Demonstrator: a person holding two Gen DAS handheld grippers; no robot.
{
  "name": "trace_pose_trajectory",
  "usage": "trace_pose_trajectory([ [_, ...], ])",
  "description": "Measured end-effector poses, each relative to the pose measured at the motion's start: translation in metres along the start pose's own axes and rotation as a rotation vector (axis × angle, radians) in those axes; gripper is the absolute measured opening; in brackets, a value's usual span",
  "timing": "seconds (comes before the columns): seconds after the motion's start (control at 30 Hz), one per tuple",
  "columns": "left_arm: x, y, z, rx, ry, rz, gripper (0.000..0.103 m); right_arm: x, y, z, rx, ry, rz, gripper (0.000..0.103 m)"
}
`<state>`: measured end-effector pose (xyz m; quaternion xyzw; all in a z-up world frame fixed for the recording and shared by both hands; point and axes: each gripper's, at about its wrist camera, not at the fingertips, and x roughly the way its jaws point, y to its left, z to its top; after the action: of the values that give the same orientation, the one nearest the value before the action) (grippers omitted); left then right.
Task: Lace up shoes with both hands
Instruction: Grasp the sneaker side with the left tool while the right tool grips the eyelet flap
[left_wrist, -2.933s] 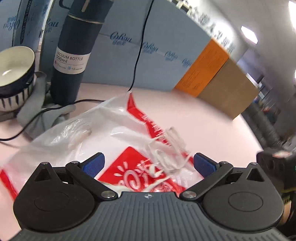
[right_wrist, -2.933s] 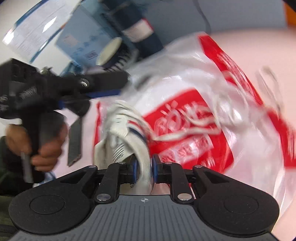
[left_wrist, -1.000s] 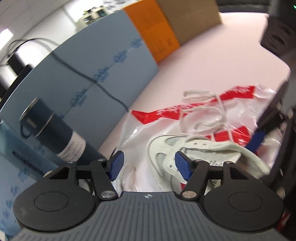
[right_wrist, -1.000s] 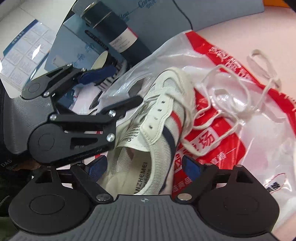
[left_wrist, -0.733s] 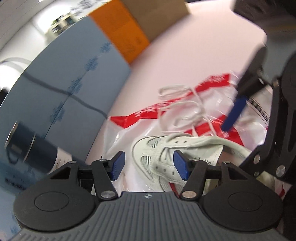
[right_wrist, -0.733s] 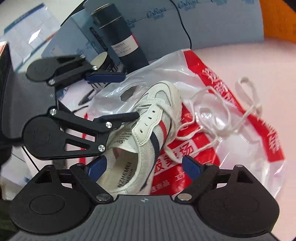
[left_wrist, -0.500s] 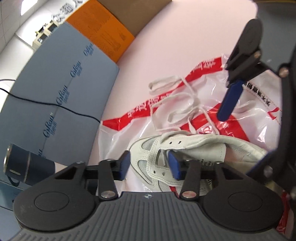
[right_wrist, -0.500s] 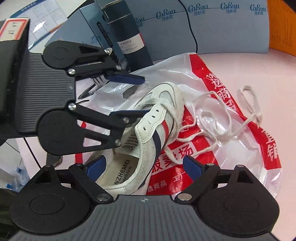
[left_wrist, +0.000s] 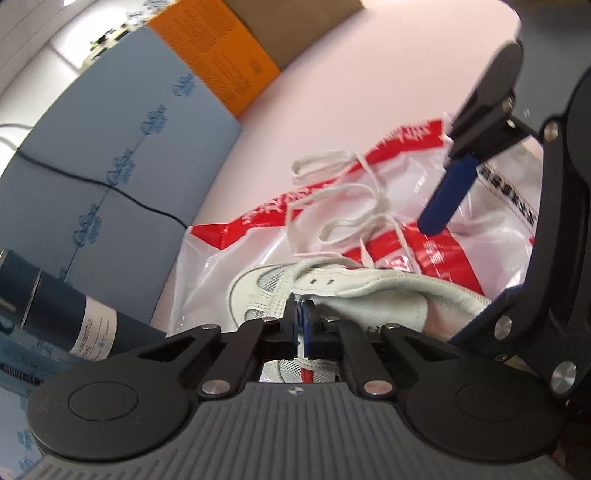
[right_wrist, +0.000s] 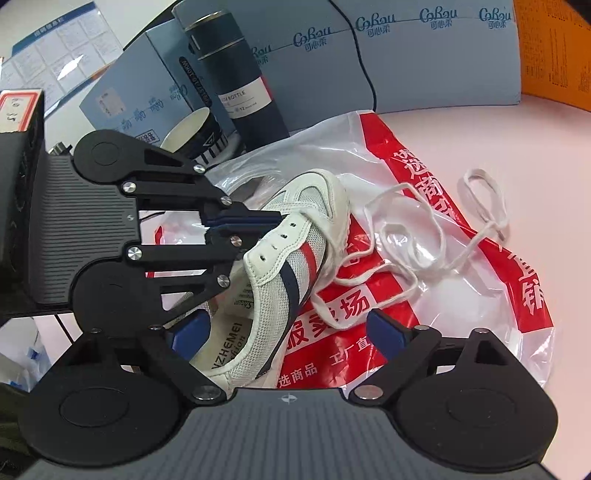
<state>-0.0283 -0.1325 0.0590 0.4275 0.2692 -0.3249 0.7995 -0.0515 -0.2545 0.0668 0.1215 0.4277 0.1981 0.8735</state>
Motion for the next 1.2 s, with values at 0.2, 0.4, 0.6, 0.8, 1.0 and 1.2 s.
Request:
trace_pose_trajectory([
  [0.2,-0.003,0.007,0.000,-0.071,-0.002,0.034,0.002,0.003,-0.004,-0.002,0.009,0.010,-0.021,0.094],
  [0.4,-0.003,0.015,-0.001,-0.177,-0.003,0.029,0.002,0.005,0.001,-0.005,-0.039,-0.009,-0.092,0.094],
  [0.6,-0.002,0.017,-0.004,-0.221,-0.006,0.026,0.002,-0.010,0.027,0.004,-0.286,-0.120,-0.149,0.075],
  [0.8,-0.001,0.019,-0.005,-0.233,-0.006,0.024,0.002,0.005,0.031,0.016,-0.339,-0.076,-0.135,0.039],
  [1.0,-0.002,0.022,-0.006,-0.273,-0.008,0.040,0.002,0.017,0.009,0.017,-0.111,-0.067,-0.043,0.020],
  [1.2,-0.003,0.021,-0.007,-0.290,-0.011,0.070,0.003,0.017,0.002,0.015,-0.015,-0.056,-0.045,0.018],
])
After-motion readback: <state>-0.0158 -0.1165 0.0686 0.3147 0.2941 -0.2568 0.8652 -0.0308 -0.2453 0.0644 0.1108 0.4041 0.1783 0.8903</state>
